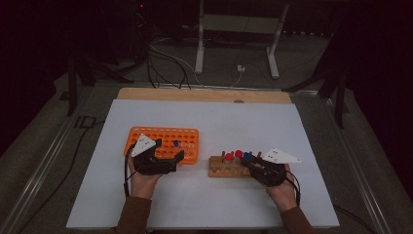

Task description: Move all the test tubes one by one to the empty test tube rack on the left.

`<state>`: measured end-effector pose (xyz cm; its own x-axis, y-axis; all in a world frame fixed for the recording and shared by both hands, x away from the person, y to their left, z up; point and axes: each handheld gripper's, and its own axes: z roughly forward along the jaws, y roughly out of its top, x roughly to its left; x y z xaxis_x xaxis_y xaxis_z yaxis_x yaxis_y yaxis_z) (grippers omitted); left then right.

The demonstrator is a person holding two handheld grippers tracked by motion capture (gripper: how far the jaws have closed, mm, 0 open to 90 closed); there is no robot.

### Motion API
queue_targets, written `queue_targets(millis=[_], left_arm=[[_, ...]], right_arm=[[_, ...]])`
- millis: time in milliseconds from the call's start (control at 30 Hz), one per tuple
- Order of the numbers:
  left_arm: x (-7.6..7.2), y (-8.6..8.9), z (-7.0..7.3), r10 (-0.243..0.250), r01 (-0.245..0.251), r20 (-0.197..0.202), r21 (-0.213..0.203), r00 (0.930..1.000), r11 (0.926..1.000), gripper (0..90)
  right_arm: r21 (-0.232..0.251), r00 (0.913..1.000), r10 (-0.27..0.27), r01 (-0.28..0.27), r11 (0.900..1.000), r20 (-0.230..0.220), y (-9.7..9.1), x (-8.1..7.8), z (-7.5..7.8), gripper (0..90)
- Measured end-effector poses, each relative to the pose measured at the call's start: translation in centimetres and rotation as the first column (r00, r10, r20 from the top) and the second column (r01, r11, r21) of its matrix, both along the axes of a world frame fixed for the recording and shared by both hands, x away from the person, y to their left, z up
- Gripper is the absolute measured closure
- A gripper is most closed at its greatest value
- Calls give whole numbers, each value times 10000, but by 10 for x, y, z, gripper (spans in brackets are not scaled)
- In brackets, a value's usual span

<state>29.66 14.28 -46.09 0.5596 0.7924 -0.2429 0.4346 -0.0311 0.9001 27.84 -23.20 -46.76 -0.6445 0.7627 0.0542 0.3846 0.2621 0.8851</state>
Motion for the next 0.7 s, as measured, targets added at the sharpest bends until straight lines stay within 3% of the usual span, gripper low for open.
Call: queue_targets(millis=[367,700], left_arm=[[-1,-3,0,-149,149,-31,9,9999,9999,12],[-1,-4,0,-205,205,-22,-37,9998,9998,12]], right_arm=[[-156,9999,12,-10,9999,156,2,-1,-1,763],[53,9992,-1,-1,10000,392,-2,-4,8,764]])
